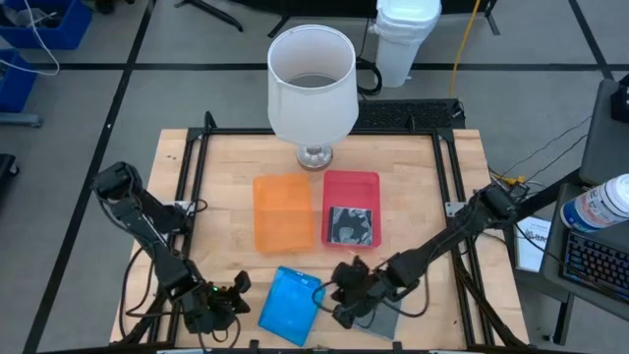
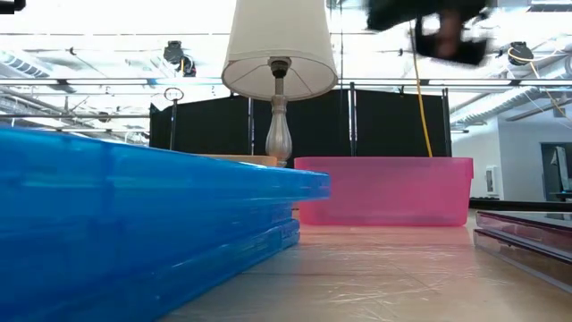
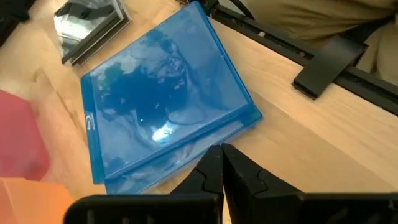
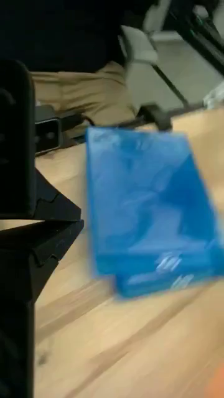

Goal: Pick & place jewel cases by type
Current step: Put the blue CD case into the orange bin

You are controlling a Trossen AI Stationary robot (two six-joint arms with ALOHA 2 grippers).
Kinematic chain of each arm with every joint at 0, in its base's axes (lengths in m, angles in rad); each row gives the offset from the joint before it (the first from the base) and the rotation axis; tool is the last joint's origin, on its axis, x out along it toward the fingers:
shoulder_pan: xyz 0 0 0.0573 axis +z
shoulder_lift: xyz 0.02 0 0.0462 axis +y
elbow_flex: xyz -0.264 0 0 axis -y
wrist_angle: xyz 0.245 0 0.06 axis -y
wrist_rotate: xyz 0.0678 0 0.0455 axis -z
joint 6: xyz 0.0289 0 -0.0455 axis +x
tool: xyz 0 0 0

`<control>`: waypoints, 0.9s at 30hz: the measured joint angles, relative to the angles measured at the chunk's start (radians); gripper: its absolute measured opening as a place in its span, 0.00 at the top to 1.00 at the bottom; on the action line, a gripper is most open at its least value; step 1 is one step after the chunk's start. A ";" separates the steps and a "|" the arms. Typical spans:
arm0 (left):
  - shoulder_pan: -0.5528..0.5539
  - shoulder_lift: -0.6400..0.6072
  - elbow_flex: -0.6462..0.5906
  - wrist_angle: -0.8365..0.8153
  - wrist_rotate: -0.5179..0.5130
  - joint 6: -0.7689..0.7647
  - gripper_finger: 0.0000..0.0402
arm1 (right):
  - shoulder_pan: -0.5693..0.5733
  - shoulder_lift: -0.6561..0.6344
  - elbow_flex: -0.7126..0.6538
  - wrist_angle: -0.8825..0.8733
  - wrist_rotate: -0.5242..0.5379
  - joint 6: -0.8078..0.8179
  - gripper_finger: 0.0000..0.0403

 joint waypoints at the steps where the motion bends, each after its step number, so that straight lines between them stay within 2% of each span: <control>1: 0.000 0.000 0.000 0.001 0.000 0.000 0.97 | 0.014 -0.015 0.000 -0.029 0.019 0.051 1.00; 5: 0.000 0.000 0.000 0.013 0.009 0.004 0.96 | 0.076 -0.034 0.000 -0.055 0.152 0.200 1.00; 8: 0.000 0.000 0.000 0.031 0.032 0.005 0.99 | 0.081 -0.034 0.000 -0.044 0.153 0.240 0.97; 11: 0.000 0.000 0.000 0.050 0.065 0.018 0.97 | 0.066 -0.013 0.000 0.009 0.155 0.241 0.89; 13: 0.000 0.000 0.000 0.055 0.096 0.030 0.94 | 0.047 0.002 -0.014 0.071 0.127 0.239 0.83; 16: -0.001 0.000 0.000 0.054 0.139 0.031 0.91 | 0.014 0.013 -0.072 0.209 0.033 0.240 0.72; 19: -0.013 0.000 -0.001 0.050 0.137 0.033 0.90 | -0.017 0.017 -0.145 0.284 -0.055 0.257 0.64; 22: -0.027 0.000 -0.001 0.049 0.137 0.039 0.91 | -0.025 0.002 -0.206 0.283 -0.059 0.315 0.58; 27: -0.045 0.000 -0.001 0.045 0.132 0.042 0.92 | -0.034 0.002 -0.288 0.359 -0.058 0.368 0.56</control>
